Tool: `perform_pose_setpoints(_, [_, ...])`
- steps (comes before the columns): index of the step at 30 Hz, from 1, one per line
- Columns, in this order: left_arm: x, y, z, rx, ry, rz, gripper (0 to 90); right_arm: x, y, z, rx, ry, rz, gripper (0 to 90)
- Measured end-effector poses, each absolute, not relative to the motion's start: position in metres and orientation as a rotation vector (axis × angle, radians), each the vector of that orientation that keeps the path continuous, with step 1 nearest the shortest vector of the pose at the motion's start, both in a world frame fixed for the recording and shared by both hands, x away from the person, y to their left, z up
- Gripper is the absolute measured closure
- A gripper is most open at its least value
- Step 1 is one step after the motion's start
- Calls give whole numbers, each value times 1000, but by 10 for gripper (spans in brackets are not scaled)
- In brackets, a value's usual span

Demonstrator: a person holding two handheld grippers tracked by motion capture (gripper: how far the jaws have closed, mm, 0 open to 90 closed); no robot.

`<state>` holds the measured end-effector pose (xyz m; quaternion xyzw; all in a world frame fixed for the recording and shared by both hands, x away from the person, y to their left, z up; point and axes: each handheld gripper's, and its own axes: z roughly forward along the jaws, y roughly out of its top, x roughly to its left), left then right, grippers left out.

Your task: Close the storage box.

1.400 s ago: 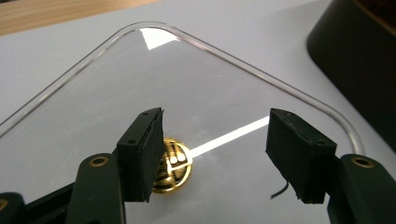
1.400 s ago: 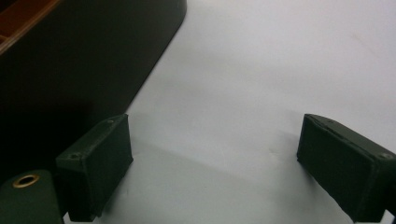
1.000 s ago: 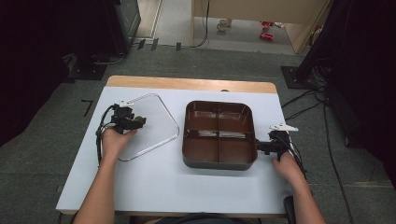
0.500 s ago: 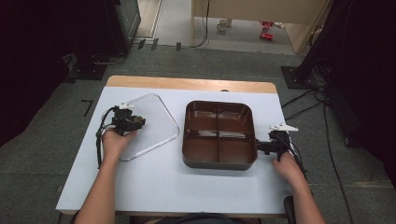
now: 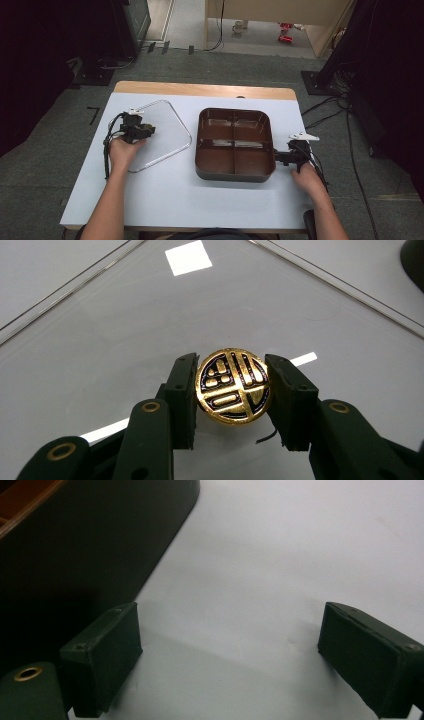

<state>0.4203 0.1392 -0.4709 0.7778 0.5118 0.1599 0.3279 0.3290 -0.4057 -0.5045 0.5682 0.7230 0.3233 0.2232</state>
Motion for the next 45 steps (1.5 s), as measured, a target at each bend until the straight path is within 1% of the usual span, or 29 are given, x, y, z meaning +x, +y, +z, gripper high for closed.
perform_pose_setpoints(6, [417, 142, -457, 1986, 1306, 391, 595, 329, -406, -505, 1568, 1996, 893, 98])
perform_pose_setpoints(21, [408, 126, -420, 1995, 1202, 418, 595, 329, -406, -505, 1567, 1997, 893, 98])
perform_pose_setpoints(25, [406, 121, -407, 1982, 1164, 405, 595, 329, -406, -505, 1567, 1997, 893, 98])
perform_pose_setpoints(30, [403, 116, -399, 1985, 1131, 395, 595, 329, -406, -505, 1567, 1996, 893, 97])
perform_pose_setpoints(35, [398, 101, -391, 2001, 1073, 387, 595, 329, -406, -505, 1567, 1997, 893, 98])
perform_pose_setpoints(45, [394, 55, -391, 2050, 940, 299, 595, 329, -406, -505, 1567, 1996, 893, 98])
